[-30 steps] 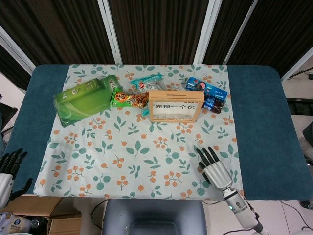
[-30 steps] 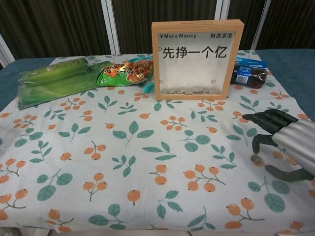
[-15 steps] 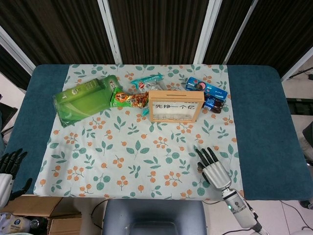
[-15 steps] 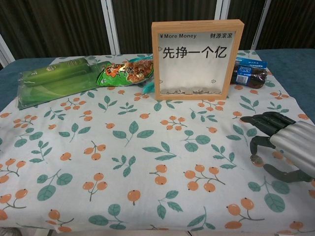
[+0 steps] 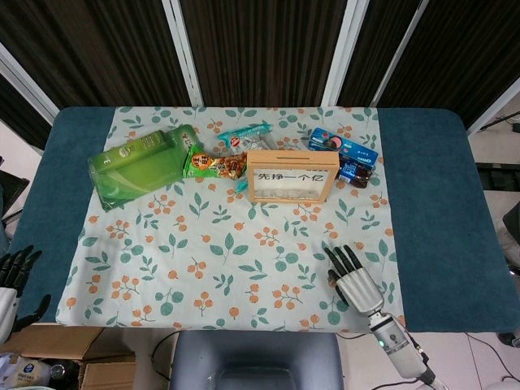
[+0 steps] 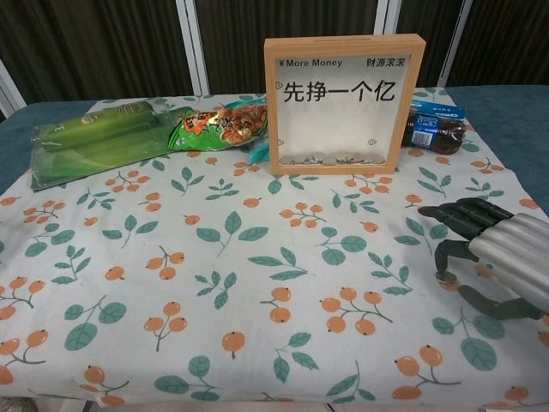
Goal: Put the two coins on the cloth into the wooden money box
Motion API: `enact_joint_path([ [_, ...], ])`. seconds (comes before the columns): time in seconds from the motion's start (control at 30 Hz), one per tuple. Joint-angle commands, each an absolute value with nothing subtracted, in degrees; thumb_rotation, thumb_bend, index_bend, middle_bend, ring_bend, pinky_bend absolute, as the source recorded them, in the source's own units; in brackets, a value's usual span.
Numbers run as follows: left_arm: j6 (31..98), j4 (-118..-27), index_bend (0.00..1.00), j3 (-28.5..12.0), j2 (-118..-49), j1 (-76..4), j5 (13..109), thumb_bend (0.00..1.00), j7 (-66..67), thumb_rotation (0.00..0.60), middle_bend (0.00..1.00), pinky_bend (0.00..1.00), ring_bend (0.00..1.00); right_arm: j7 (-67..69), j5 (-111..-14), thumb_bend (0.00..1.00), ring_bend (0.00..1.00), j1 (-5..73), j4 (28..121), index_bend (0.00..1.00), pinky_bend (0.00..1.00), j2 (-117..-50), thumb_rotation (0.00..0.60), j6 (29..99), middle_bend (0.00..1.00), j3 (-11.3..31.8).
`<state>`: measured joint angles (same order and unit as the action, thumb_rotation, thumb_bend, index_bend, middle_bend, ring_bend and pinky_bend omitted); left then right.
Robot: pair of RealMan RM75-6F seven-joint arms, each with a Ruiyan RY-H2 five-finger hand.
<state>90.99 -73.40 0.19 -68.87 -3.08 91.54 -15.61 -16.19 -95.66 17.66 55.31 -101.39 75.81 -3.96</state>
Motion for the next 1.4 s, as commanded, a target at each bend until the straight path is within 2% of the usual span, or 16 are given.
enact_joint_path([
  [0.03,90.9,-73.5,0.00,0.2,-68.9,-3.1,91.6,0.37,-15.6,0.600,0.00,0.03,0.00,-16.3,-95.6,0.50,0.00,17.7,55.4,0.55,0.00,-101.4,0.600,75.7,0.13,-3.9],
  [0.73,90.2,-73.2,0.00,0.1,-69.0,-3.7,91.7,0.37,-15.8,0.600,0.00,0.03,0.00,-15.6,-95.8,0.50,0.00,17.8,53.5,0.65,0.00,-102.6,0.600,77.5,0.15,-2.9],
  [1.4,90.3,-72.8,0.00,0.3,-68.9,-3.7,91.9,0.37,-16.7,0.600,0.00,0.03,0.00,-15.7,-96.2,0.53,0.00,19.1,52.3,0.61,0.00,-103.4,0.600,77.3,0.16,-2.4],
])
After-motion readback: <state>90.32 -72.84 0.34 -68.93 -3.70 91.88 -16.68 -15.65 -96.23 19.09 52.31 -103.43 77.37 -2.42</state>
